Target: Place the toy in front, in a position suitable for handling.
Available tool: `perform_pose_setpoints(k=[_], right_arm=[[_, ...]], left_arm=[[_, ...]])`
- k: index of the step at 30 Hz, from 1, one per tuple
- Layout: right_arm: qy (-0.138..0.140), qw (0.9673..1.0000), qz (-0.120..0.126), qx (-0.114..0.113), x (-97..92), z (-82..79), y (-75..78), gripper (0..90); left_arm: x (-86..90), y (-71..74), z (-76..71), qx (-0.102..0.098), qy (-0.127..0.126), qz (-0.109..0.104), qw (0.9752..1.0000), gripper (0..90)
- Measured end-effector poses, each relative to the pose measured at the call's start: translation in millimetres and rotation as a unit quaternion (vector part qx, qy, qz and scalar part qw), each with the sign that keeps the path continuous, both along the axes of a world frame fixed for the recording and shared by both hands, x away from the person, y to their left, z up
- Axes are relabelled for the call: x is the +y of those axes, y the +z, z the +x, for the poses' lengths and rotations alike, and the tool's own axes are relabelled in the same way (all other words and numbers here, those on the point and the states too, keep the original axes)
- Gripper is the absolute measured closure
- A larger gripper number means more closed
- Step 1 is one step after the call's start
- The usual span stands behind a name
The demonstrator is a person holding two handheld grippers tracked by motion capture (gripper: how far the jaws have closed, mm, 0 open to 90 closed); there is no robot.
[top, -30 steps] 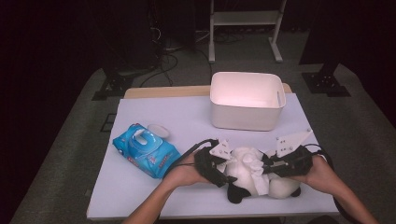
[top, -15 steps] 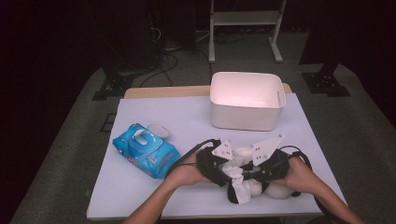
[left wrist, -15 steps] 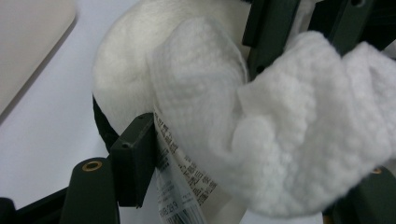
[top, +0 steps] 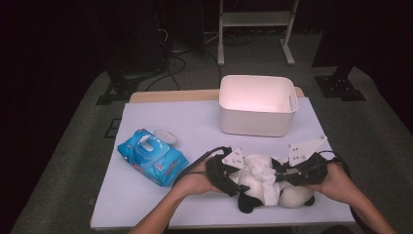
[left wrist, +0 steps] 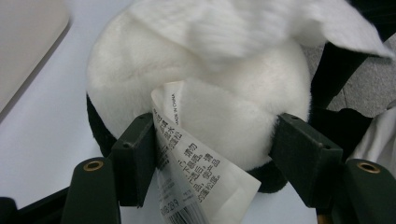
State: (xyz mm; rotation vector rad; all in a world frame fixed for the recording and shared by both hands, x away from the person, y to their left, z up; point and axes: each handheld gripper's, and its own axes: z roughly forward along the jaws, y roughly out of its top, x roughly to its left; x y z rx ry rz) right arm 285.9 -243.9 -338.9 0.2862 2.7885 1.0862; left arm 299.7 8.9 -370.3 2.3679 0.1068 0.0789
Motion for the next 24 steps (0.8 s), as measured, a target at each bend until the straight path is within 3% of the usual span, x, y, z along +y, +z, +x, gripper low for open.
perform_pose_setpoints(k=[7,13,18,24], right_arm=[[0.004,1.0,0.003,0.007,10.7,24.7,2.4,76.5],[-0.03,0.9995,-0.008,0.009,-9.8,31.5,-2.8,76.6],[-0.032,0.999,0.012,0.031,-16.9,25.9,-10.7,76.6],[-0.015,0.9995,0.009,0.027,-12.0,14.0,-11.1,77.0]], left_arm=[[3.7,-2.0,2.3,0.006,0.006,0.001,1.0,32.8],[1.1,1.0,0.8,0.0,0.004,0.01,0.9999,32.9],[3.2,7.3,1.6,0.01,0.002,0.003,0.9999,32.8],[1.7,22.0,1.4,0.001,0.008,-0.011,0.9999,32.8]])
